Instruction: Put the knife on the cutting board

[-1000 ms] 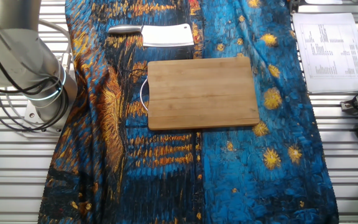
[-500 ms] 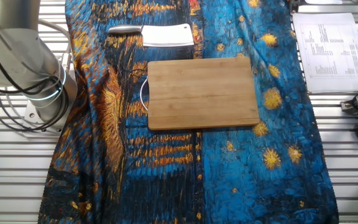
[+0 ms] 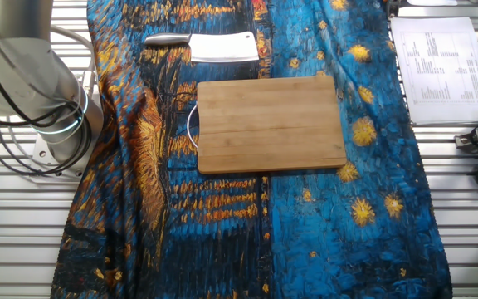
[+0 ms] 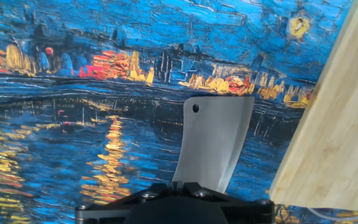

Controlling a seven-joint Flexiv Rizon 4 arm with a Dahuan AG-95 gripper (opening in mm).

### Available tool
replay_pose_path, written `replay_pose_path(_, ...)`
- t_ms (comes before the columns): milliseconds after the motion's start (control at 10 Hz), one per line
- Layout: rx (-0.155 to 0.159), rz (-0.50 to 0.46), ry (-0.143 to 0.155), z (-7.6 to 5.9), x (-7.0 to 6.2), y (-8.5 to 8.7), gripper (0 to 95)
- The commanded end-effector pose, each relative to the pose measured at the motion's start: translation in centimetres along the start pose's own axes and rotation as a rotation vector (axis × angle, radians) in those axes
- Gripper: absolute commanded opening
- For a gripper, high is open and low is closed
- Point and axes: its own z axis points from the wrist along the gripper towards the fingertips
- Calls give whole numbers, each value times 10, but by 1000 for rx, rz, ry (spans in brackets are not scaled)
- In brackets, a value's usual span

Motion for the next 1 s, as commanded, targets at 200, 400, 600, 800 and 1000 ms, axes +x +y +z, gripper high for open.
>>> replay_pose_path(200, -4, -6, -5, 2, -1, 2, 0)
replay_pose_path(400, 0, 10, -2, 7, -1, 5, 0)
replay_pose_path(600, 6, 9, -14, 9, 2, 6, 0)
replay_pose_path(800, 10, 9, -31, 19, 9, 8, 0)
replay_pose_path(1000, 36, -4, -51, 29, 14, 12, 0)
